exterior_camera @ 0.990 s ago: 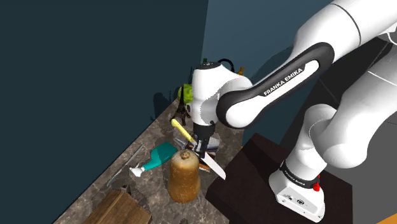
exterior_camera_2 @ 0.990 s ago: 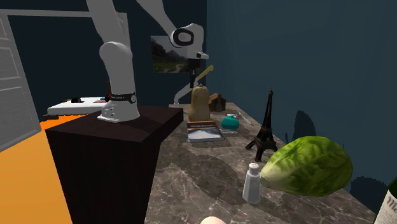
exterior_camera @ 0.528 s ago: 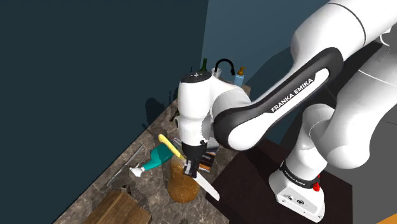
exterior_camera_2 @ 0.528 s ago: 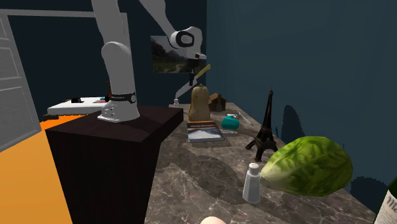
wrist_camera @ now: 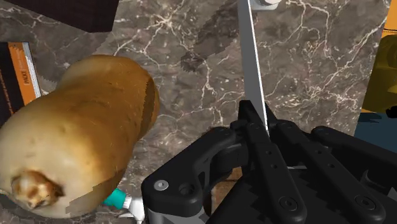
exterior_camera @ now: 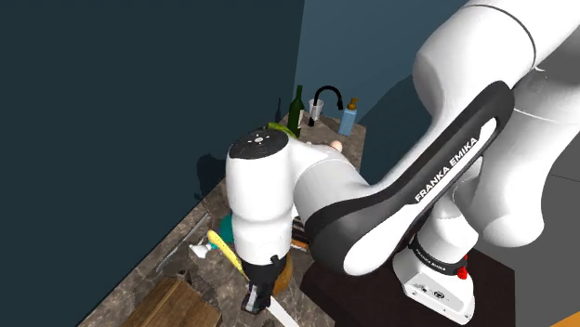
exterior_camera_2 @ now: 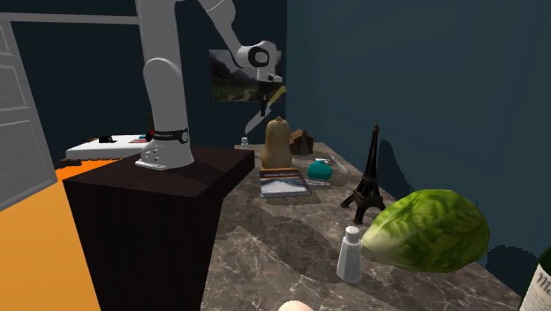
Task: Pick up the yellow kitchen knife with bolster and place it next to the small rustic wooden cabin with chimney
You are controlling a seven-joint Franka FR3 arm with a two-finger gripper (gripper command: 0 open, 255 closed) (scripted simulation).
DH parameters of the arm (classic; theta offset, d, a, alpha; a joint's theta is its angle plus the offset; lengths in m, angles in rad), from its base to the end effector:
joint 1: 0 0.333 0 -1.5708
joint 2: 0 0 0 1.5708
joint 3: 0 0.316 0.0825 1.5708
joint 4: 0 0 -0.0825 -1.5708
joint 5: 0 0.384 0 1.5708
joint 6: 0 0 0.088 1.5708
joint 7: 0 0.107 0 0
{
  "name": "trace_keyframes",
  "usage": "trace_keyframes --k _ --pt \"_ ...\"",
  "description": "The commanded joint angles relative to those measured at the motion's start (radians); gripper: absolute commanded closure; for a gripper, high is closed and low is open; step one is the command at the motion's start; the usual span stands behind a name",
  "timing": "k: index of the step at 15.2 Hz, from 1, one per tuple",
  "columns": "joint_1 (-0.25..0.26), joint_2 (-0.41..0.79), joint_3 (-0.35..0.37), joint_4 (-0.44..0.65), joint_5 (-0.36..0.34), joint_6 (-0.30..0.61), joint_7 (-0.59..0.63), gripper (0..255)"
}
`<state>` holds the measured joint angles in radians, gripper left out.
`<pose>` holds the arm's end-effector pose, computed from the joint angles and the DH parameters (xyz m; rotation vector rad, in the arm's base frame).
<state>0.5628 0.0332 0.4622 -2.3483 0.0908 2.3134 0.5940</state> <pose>0.2568 0.4266 0.3137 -3.0769 -0.5721 0.1606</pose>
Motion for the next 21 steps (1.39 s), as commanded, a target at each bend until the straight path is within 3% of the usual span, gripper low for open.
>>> trace_keyframes --k 1,7,13,21 --pt "0.025 0.05 0.02 0.054 -0.028 -0.005 0.067 255" --pt "0.117 0.211 0.048 0.245 -0.127 -0.046 0.244 255" --pt "0.247 0.399 0.042 0.5 -0.224 -0.126 0.398 255" --pt "0.265 0.464 0.018 0.478 -0.258 -0.043 0.414 255"
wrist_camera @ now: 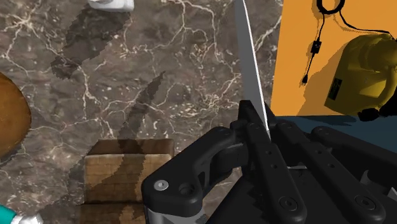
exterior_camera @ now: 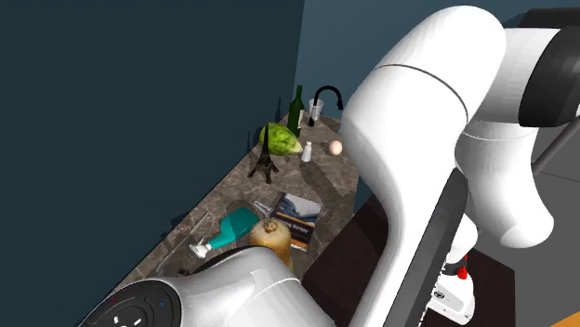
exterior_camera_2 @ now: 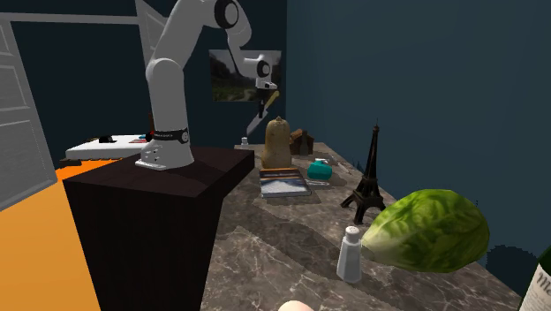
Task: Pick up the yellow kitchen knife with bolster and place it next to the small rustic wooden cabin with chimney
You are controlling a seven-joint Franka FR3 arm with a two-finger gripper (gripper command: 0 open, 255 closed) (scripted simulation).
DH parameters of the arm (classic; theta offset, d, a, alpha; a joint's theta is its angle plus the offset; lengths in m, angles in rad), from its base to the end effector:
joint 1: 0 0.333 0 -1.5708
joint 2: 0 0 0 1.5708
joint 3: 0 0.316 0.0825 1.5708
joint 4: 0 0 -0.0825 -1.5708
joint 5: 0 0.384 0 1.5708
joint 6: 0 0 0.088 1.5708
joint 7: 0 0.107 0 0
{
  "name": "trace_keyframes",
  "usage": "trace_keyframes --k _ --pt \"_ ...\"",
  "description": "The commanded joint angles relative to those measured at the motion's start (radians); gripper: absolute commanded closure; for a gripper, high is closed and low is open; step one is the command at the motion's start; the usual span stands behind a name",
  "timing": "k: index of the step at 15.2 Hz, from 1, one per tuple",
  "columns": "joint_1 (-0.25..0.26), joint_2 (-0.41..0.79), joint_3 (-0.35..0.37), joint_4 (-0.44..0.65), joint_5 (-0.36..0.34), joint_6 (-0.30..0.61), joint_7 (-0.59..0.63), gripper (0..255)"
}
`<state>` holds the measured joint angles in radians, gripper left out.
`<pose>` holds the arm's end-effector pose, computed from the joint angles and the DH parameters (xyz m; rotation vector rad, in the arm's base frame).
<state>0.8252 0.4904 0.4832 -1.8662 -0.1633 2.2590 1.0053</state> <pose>0.1862 0.6044 0.2760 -3.0775 -0.5679 0.1615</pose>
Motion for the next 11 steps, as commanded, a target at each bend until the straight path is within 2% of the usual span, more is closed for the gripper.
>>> trace_keyframes --k 1,11 --pt "0.005 0.016 -0.006 -0.006 -0.009 0.021 0.004 255" --pt "0.031 0.109 -0.041 -0.011 -0.054 0.115 0.025 255"
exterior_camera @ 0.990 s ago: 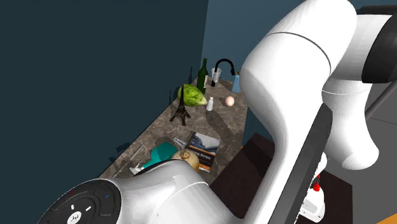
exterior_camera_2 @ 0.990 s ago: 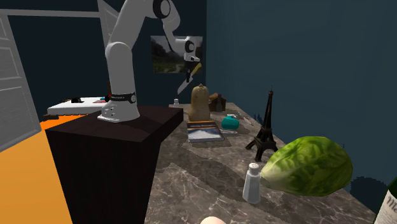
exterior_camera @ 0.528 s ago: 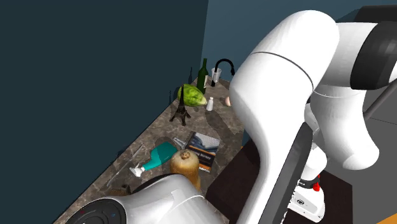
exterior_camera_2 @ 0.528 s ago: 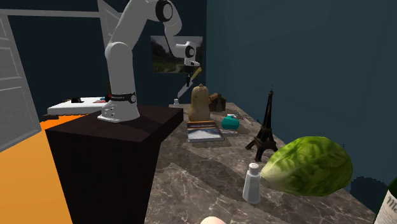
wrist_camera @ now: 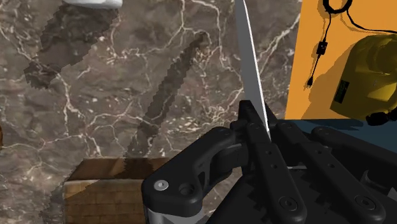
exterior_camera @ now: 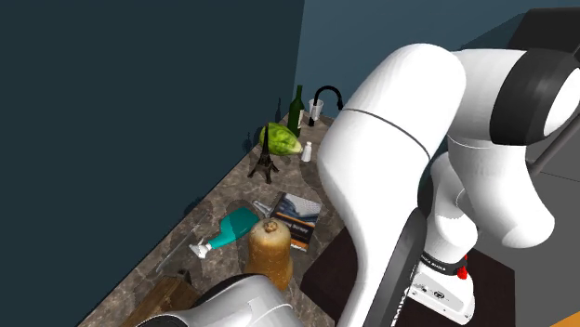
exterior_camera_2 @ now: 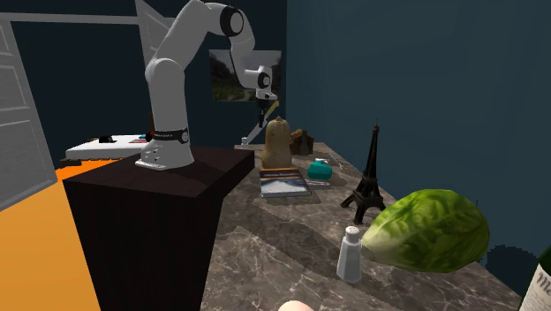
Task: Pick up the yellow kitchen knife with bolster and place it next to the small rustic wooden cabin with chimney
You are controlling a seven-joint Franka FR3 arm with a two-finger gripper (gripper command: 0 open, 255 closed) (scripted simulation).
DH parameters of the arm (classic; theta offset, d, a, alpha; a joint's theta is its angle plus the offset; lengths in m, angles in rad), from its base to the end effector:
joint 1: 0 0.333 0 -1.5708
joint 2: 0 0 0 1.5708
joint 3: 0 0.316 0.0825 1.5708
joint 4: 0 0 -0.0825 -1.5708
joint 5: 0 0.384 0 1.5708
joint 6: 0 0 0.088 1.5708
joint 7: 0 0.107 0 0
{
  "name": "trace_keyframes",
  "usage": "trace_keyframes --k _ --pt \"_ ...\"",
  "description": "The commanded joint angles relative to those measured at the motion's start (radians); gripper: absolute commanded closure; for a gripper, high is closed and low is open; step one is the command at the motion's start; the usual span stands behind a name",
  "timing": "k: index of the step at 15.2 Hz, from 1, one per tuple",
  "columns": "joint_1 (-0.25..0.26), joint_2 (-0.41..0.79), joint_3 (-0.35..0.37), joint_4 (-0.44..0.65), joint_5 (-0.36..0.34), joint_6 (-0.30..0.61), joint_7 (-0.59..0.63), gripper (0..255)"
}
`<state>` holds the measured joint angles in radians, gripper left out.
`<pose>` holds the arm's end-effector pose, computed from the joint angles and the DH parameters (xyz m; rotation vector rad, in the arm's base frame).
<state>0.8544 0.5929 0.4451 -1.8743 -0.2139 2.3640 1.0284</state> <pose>0.1861 0.6047 0.2174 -3.0776 -0.5681 0.1615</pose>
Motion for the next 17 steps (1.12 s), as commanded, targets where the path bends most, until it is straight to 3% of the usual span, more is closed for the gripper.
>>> trace_keyframes --k 1,17 --pt "0.005 0.017 -0.007 -0.002 -0.008 0.019 0.004 255" --pt "0.056 0.188 -0.073 0.039 -0.073 0.147 0.031 255"
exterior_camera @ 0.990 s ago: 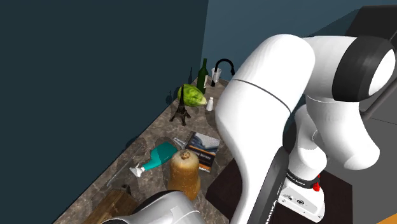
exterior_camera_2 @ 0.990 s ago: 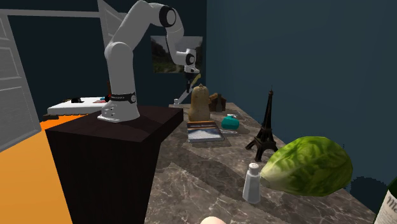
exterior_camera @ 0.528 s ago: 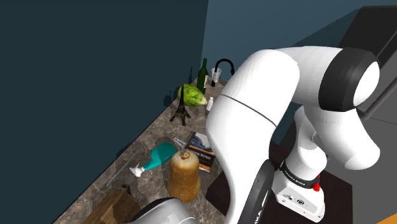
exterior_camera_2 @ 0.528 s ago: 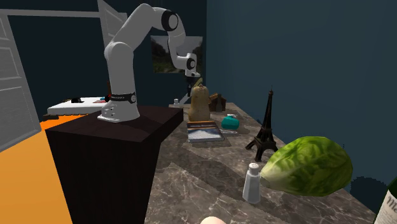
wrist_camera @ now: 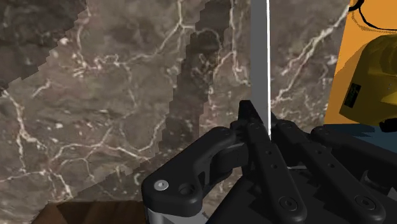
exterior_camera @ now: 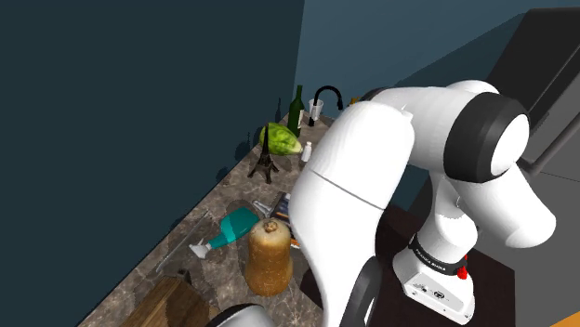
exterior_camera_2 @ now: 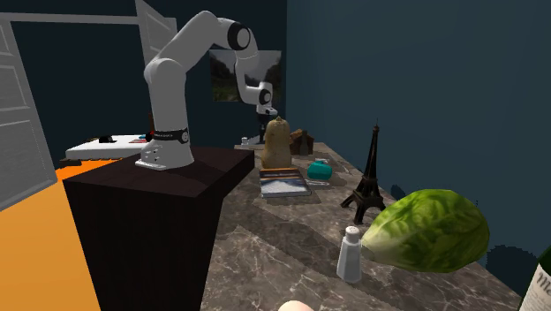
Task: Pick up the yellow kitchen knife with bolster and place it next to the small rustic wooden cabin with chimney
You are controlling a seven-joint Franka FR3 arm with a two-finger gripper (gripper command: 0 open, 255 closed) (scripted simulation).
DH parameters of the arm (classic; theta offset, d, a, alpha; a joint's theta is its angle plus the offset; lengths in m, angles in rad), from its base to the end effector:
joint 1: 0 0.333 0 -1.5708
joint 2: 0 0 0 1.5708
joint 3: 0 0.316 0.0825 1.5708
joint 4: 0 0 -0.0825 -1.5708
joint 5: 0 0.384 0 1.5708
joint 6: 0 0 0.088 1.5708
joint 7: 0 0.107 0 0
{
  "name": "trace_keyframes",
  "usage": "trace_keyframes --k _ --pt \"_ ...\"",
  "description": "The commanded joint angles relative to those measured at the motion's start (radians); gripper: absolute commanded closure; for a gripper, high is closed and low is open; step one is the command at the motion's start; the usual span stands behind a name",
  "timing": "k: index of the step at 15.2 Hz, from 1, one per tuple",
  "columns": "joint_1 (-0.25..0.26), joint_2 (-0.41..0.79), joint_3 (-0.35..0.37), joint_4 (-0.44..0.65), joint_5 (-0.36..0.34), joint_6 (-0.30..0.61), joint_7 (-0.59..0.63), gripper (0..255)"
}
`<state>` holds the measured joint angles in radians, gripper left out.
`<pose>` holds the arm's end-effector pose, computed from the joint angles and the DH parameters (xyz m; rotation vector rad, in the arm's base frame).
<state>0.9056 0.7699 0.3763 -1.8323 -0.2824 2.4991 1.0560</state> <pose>0.1880 0.6055 0.1299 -3.0764 -0.5668 0.1592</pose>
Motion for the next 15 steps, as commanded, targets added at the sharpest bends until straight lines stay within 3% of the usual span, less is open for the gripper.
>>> trace_keyframes --k 1,10,11,15 --pt "0.008 0.022 -0.008 0.002 -0.008 0.019 0.005 255" --pt "0.013 0.04 -0.015 0.009 -0.013 0.03 0.007 255" --pt "0.013 0.04 -0.015 0.009 -0.013 0.03 0.007 0" --pt "0.013 0.04 -0.015 0.009 -0.013 0.03 0.007 0"
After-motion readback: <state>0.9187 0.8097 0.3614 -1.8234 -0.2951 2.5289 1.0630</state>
